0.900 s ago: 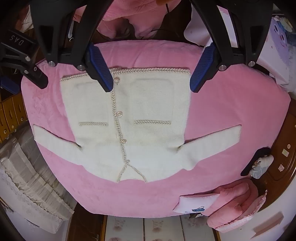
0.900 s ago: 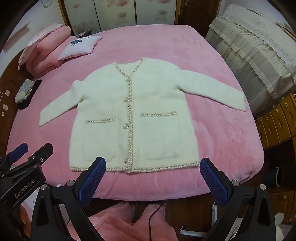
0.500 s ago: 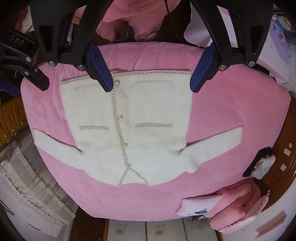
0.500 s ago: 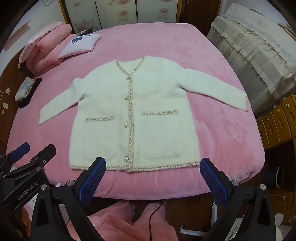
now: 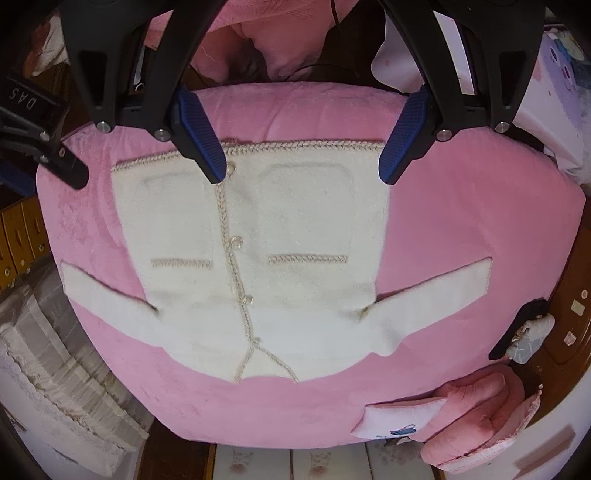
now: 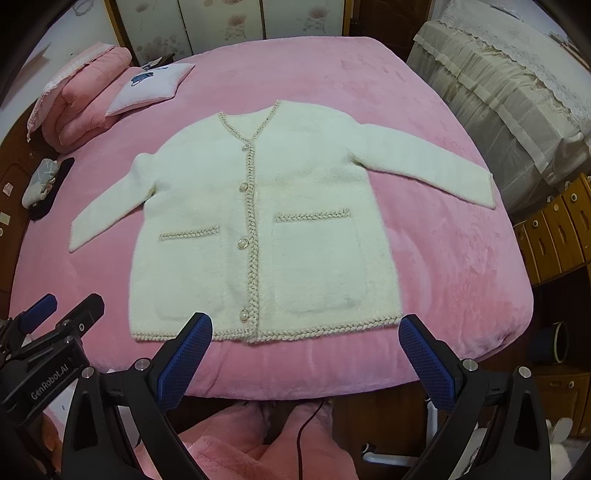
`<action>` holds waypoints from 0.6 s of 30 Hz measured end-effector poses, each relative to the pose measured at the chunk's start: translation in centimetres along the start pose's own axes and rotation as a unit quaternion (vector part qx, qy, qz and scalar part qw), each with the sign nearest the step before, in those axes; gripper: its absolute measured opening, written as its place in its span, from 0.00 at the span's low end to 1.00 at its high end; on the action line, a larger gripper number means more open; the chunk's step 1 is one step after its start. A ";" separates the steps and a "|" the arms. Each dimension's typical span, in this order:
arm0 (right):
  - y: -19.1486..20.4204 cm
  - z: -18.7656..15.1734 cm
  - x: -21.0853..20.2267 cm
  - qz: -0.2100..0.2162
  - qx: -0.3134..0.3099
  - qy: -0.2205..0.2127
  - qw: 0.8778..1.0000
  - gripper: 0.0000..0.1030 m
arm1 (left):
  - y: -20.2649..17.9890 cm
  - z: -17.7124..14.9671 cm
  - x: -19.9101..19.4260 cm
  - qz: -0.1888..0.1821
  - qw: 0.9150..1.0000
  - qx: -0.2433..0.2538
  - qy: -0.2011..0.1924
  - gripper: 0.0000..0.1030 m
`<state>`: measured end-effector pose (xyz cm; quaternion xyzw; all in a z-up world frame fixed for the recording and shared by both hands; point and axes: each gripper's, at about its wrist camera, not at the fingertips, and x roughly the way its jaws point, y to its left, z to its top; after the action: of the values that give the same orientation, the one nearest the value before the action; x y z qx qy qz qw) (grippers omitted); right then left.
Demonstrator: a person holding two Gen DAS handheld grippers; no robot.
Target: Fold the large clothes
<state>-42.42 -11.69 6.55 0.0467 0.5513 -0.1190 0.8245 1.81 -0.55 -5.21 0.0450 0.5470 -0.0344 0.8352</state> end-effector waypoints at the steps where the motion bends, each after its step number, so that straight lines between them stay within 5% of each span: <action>1: 0.0 0.0 0.3 -0.002 -0.003 0.000 1.000 1.00 | -0.1 -0.1 0.4 -0.006 1.000 -0.001 0.009 0.81; 18: -2.6 -1.4 3.4 0.019 -0.015 0.038 0.999 0.97 | -3.3 -1.6 2.9 -0.003 0.999 -0.011 0.045 0.81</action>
<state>-43.10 -14.41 3.07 0.0495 0.5829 -0.0934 0.8056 1.11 -3.64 -8.60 0.0357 0.5845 -0.0290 0.8101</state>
